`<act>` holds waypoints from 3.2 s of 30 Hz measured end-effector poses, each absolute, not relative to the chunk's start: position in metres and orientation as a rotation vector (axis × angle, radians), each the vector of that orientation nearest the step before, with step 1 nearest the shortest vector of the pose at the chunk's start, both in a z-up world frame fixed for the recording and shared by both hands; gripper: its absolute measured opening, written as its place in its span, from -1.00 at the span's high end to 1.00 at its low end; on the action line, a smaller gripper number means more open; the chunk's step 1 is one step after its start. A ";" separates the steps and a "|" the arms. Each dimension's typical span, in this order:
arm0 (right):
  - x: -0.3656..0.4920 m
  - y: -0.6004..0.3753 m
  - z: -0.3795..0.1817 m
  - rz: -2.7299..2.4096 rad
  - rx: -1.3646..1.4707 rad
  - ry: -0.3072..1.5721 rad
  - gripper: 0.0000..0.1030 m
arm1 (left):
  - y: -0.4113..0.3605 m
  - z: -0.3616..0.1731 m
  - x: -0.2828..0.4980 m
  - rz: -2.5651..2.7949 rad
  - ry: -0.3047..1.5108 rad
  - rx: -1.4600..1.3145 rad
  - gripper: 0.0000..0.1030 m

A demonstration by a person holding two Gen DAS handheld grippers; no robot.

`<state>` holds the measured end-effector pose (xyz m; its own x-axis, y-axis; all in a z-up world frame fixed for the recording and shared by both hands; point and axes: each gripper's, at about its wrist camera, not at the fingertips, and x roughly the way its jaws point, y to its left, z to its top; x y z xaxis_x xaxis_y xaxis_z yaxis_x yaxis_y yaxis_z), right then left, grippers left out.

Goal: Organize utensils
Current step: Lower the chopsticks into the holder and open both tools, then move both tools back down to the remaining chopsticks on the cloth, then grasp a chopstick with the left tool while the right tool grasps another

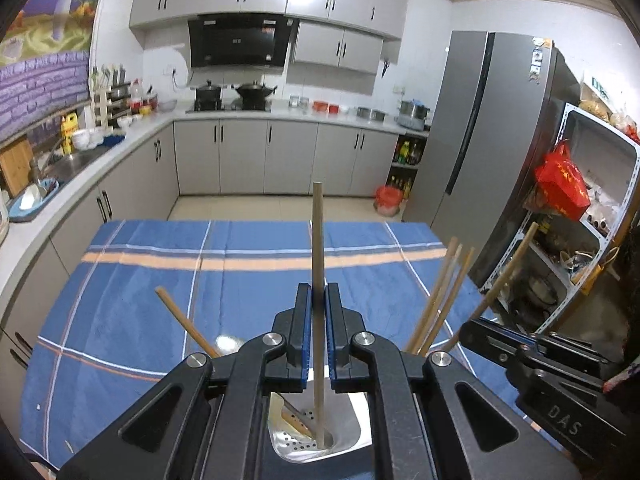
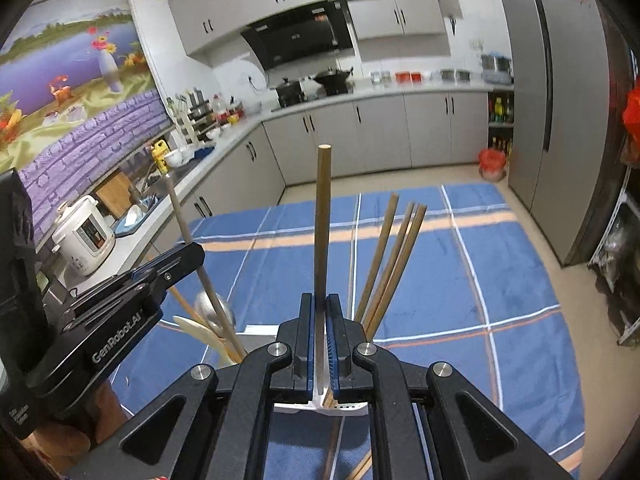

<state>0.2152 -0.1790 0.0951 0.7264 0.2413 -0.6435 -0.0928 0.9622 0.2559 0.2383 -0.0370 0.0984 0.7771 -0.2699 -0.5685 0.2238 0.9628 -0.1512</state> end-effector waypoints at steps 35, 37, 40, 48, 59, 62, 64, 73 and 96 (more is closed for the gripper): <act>0.146 -0.218 0.092 0.112 0.286 0.678 -0.03 | 0.020 0.107 0.118 -0.221 0.653 -0.185 0.14; 0.129 -0.221 0.069 0.113 0.287 0.736 -0.04 | 0.022 0.095 0.109 -0.218 0.686 -0.190 0.14; 0.109 -0.214 0.026 0.156 0.271 0.856 0.05 | 0.028 0.075 0.097 -0.201 0.743 -0.206 0.14; 0.084 -0.171 -0.061 0.242 0.170 1.060 0.53 | 0.042 0.024 0.067 -0.139 0.880 -0.227 0.14; 0.098 -0.133 -0.065 0.284 0.151 1.080 0.75 | 0.064 -0.001 0.048 -0.078 0.920 -0.261 0.14; 0.096 -0.132 -0.068 0.372 0.251 1.090 0.75 | 0.066 -0.002 0.049 -0.074 0.923 -0.264 0.14; 0.093 -0.134 -0.067 0.314 0.188 1.073 0.75 | 0.066 -0.003 0.050 -0.074 0.923 -0.257 0.14; 0.100 -0.128 -0.060 0.311 0.182 1.059 0.76 | 0.053 -0.016 0.055 -0.108 0.954 -0.228 0.14; 0.133 -0.097 -0.066 0.176 -0.050 1.168 0.80 | 0.028 -0.036 0.064 -0.210 1.012 -0.156 0.14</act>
